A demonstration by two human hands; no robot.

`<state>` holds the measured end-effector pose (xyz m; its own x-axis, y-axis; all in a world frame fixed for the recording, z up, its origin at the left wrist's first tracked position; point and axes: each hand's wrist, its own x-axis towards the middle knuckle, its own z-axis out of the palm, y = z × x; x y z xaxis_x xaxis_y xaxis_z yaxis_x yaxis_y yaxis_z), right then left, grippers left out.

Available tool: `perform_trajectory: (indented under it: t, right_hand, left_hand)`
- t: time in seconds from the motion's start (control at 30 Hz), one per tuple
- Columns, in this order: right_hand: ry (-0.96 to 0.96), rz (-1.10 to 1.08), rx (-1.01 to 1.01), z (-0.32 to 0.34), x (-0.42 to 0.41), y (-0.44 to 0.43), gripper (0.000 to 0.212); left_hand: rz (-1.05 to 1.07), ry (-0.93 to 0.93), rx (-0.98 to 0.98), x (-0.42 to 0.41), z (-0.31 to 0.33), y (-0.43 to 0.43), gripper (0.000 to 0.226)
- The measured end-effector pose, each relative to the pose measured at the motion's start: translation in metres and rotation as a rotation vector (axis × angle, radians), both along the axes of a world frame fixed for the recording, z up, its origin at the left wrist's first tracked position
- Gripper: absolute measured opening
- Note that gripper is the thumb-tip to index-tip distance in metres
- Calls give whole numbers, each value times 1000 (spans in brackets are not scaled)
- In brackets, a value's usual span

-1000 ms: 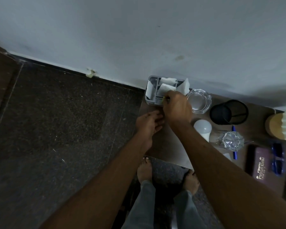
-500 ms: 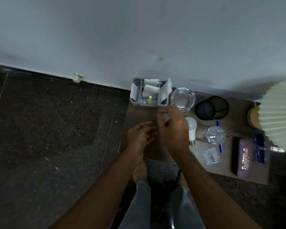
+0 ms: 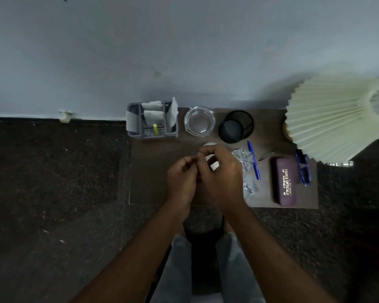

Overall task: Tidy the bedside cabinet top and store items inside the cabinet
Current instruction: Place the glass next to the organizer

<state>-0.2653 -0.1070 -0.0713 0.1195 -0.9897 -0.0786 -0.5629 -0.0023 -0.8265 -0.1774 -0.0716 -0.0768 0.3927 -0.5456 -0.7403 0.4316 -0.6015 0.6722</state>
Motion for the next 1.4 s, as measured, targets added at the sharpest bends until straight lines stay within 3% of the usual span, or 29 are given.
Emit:
perform_trajectory:
  t: [0.37, 0.63, 0.9, 1.0, 1.17, 1.27, 1.4]
  right_hand:
    - [-128, -265, 2, 0, -82, -13, 15]
    - [-158, -356, 294, -31, -100, -18, 20]
    - [-231, -246, 640, -38, -92, -35, 42]
    - [-261, -279, 651, -37, -88, -39, 34]
    - [-184, -334, 655, -33, -92, -37, 61]
    - [-167, -375, 604, -23, -102, -29, 49]
    - [-335, -374, 511, 1, -109, -6, 35]
  left_hand:
    - [-107, -97, -51, -62, -1, -29, 26]
    - [-122, -83, -36, -76, -13, -40, 28]
    - [-179, -82, -29, -86, -21, -49, 20]
    - [-166, -70, -30, -87, -19, -49, 18]
    - [-148, -44, -25, -93, -8, -40, 26]
    - [-127, -40, -85, -98, 0, -30, 25]
    - [-58, 72, -6, -92, 11, -25, 26]
